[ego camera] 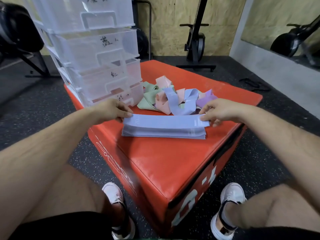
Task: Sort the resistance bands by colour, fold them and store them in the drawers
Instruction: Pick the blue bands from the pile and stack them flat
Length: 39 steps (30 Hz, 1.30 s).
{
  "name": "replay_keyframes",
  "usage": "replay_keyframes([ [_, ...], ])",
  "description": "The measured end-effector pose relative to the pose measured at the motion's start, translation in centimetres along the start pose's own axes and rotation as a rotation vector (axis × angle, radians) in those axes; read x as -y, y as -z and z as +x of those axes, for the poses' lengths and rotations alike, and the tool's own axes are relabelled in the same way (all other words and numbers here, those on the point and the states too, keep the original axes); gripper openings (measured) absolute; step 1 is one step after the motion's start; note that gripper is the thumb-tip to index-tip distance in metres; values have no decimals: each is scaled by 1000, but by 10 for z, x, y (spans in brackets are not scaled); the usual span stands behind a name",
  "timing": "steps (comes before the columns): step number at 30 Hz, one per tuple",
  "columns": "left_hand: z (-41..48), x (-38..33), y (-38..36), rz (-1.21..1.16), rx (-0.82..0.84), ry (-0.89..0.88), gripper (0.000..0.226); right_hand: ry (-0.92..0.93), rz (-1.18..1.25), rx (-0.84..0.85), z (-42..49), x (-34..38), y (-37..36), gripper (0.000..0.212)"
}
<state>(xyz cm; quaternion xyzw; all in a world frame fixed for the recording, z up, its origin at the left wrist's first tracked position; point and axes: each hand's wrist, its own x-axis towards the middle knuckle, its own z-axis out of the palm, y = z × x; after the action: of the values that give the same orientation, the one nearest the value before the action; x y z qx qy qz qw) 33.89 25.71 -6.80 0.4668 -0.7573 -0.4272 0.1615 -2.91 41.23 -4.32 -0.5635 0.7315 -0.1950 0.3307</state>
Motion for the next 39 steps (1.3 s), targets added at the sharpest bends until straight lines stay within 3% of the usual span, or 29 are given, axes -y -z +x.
replay_keyframes([
  [6,9,8,-11,368,-35,14,9,24,-200,-21,12,0,-18,21],
  [12,11,6,-23,544,-5,-28,7,50,-462,-67,22,-9,-29,23],
  [16,13,6,-26,706,-3,-121,21,94,-533,-48,23,-11,-31,28],
  [21,7,11,-38,453,184,-170,48,191,-535,88,17,-5,-34,49],
  [24,9,10,-43,528,202,-165,62,206,-592,119,20,-7,-40,50],
  [33,15,6,-43,624,213,-158,68,192,-578,94,22,-7,-40,53],
  [39,29,-18,-58,433,219,-153,60,234,-505,-169,40,3,-31,30],
])
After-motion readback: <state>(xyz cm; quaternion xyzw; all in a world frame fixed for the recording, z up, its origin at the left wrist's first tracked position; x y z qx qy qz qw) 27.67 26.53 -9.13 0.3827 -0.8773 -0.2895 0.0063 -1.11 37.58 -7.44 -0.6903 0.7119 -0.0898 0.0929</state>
